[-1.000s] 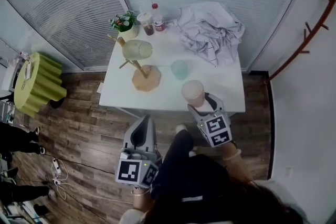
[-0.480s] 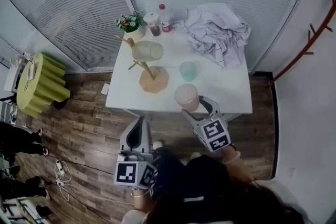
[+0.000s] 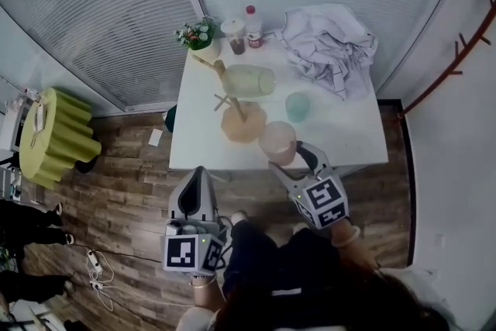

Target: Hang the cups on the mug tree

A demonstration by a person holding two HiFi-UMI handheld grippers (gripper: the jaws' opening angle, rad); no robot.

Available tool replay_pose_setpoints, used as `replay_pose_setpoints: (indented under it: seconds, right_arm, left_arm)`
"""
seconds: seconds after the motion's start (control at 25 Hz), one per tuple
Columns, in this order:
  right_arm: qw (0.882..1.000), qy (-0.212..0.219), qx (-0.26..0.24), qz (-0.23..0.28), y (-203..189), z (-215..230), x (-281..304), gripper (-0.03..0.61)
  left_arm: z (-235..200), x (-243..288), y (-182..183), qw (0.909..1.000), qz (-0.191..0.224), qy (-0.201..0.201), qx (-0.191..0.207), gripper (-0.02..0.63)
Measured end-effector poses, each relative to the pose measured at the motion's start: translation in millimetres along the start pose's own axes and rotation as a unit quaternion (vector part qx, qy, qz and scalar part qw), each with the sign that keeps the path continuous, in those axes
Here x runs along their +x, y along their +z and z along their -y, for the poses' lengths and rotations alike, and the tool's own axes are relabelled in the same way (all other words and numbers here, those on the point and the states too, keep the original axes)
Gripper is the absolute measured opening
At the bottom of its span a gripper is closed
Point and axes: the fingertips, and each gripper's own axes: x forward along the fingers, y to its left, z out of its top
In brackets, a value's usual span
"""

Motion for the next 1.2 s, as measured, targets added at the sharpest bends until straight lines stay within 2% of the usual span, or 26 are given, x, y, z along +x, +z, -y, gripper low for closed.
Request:
replay_pose_setpoints:
  seconds: [0.4,0.64,0.88,1.2]
  right_arm:
    - [0.997,-0.069,0.031,-0.013,17,-42,34,0.295]
    - [0.992,-0.101,0.078,-0.015,26,-65,51,0.295]
    - [0.988,-0.097,0.121,-0.016,28,-88,64,0.295]
    - [0.99,-0.071,0.117,-0.026,30,-91,78,0.295]
  left_arm:
    - [-71,12,11,0.9978,-0.013,-0.065,0.011,0.0]
    - [-102,11,10,0.9939,-0.031,-0.106,0.009,0.0]
    - [-122,13,7,0.9915,-0.032,-0.126,0.004,0.0]
    - [-120,28,4,0.991,-0.034,-0.129,-0.005,0.0]
